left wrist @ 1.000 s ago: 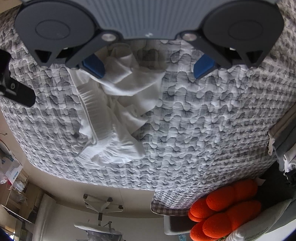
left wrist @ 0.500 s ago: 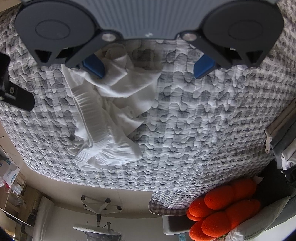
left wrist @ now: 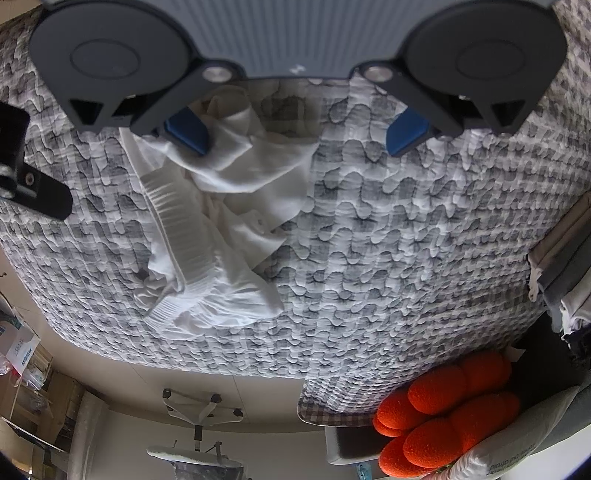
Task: Fold clothes
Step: 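Move the left tool toward the crumpled white garment's ribbed waistband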
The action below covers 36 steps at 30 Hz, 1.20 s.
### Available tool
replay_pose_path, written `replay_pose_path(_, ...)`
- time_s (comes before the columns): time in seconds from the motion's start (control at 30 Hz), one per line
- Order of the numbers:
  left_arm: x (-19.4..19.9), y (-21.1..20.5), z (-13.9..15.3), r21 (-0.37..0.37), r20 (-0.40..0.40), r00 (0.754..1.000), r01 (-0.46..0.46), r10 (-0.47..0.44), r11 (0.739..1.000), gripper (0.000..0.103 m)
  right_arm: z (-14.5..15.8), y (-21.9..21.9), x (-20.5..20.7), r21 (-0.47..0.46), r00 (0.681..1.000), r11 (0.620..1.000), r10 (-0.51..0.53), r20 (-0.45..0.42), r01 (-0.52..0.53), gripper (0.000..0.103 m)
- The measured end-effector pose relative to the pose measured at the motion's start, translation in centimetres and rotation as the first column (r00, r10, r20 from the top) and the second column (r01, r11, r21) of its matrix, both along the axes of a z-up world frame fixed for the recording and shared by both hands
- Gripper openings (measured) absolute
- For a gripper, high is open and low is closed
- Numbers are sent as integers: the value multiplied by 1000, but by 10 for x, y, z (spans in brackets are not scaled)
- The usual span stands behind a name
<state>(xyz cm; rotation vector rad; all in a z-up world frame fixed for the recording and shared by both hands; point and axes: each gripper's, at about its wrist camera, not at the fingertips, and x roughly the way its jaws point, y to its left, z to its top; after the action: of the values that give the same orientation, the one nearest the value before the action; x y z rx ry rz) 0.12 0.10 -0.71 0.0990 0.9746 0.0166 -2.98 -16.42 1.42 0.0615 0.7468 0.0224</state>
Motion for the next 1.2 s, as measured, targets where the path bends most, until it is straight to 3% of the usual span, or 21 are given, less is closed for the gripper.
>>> replay_pose_path(1.2, 1, 1, 0, -12, 2, 1000, 27, -27, 1000, 103, 3, -3, 5, 33, 1000, 999, 2, -2, -2, 103)
